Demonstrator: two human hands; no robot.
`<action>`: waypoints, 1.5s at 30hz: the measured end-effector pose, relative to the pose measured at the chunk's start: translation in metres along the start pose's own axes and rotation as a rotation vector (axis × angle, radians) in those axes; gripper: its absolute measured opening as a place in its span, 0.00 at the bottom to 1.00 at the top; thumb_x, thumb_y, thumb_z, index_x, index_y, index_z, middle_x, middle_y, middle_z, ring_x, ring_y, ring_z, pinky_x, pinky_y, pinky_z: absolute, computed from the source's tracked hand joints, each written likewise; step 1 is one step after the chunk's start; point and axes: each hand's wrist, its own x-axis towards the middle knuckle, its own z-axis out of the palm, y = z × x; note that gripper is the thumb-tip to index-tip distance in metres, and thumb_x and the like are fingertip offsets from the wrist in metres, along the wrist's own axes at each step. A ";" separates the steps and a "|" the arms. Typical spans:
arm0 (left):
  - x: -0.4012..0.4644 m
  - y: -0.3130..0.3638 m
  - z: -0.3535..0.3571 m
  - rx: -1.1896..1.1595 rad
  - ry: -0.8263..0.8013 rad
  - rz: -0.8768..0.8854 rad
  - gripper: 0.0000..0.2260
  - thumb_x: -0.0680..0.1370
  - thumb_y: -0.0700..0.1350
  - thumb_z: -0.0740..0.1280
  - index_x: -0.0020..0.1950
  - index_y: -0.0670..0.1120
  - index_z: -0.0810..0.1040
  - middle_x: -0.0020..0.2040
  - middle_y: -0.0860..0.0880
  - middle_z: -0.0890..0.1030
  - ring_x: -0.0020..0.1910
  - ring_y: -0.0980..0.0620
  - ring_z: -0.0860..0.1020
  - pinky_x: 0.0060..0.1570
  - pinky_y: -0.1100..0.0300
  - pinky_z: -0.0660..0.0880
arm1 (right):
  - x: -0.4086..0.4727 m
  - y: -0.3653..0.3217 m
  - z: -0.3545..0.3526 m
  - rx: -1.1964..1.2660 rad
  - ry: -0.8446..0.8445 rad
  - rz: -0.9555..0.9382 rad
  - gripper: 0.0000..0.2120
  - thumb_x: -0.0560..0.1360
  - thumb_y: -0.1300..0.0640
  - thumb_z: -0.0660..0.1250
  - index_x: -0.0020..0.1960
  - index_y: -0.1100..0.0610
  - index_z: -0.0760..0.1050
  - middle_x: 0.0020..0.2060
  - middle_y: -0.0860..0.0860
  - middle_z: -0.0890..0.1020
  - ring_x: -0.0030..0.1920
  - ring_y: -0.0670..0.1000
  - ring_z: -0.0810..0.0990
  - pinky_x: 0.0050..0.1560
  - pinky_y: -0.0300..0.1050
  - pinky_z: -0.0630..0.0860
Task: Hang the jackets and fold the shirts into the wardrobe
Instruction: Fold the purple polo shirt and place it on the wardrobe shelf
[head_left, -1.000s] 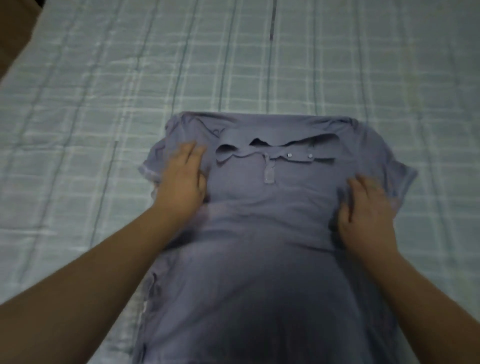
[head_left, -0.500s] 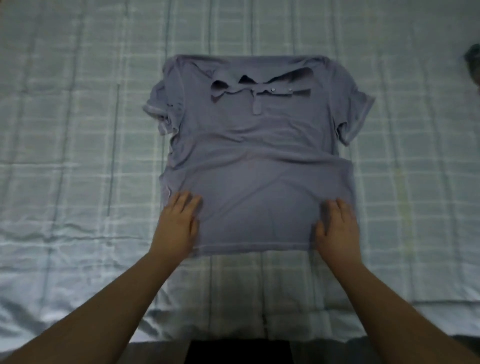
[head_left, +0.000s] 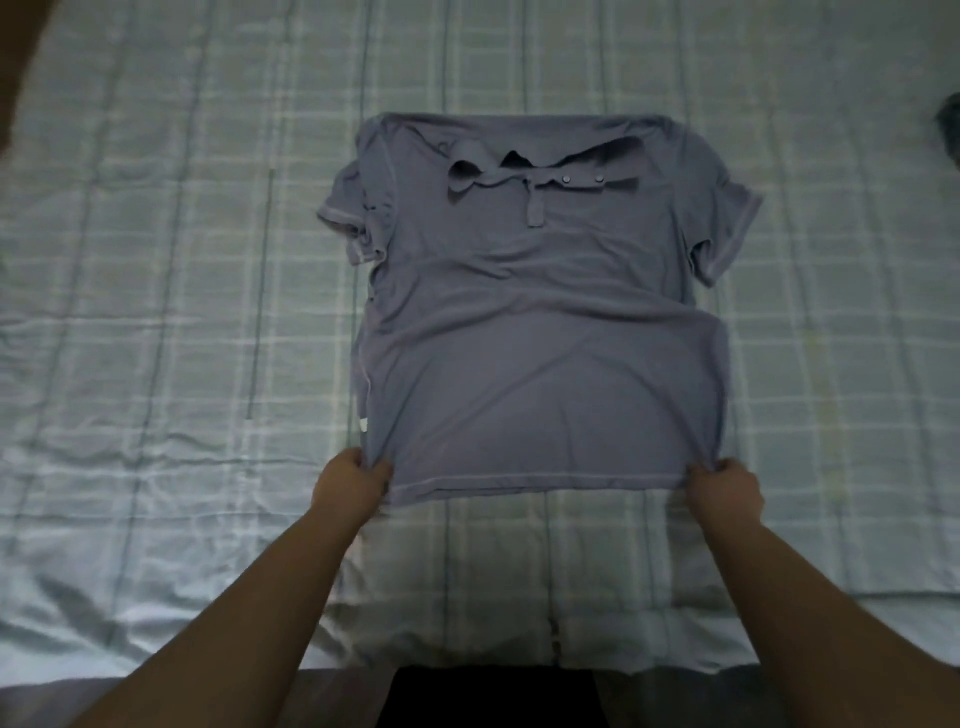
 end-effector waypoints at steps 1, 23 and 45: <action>-0.004 -0.002 -0.004 -0.049 -0.002 0.021 0.13 0.78 0.49 0.68 0.50 0.39 0.80 0.44 0.40 0.82 0.46 0.40 0.81 0.42 0.54 0.73 | -0.001 0.000 -0.003 0.027 0.017 -0.022 0.16 0.76 0.54 0.66 0.56 0.67 0.76 0.52 0.68 0.79 0.53 0.68 0.79 0.56 0.56 0.75; -0.038 -0.026 -0.049 0.396 -0.043 -0.044 0.16 0.74 0.45 0.71 0.53 0.44 0.66 0.43 0.46 0.74 0.39 0.48 0.73 0.40 0.55 0.69 | -0.044 0.036 -0.045 -0.170 -0.042 -0.148 0.10 0.74 0.63 0.64 0.54 0.60 0.75 0.52 0.65 0.76 0.53 0.68 0.75 0.55 0.56 0.72; 0.016 0.368 0.198 0.105 -0.007 0.844 0.09 0.79 0.41 0.64 0.58 0.46 0.75 0.54 0.46 0.75 0.48 0.46 0.76 0.54 0.51 0.72 | 0.229 -0.173 -0.098 0.534 0.019 -0.345 0.19 0.76 0.55 0.66 0.67 0.55 0.70 0.57 0.53 0.78 0.54 0.54 0.79 0.54 0.44 0.71</action>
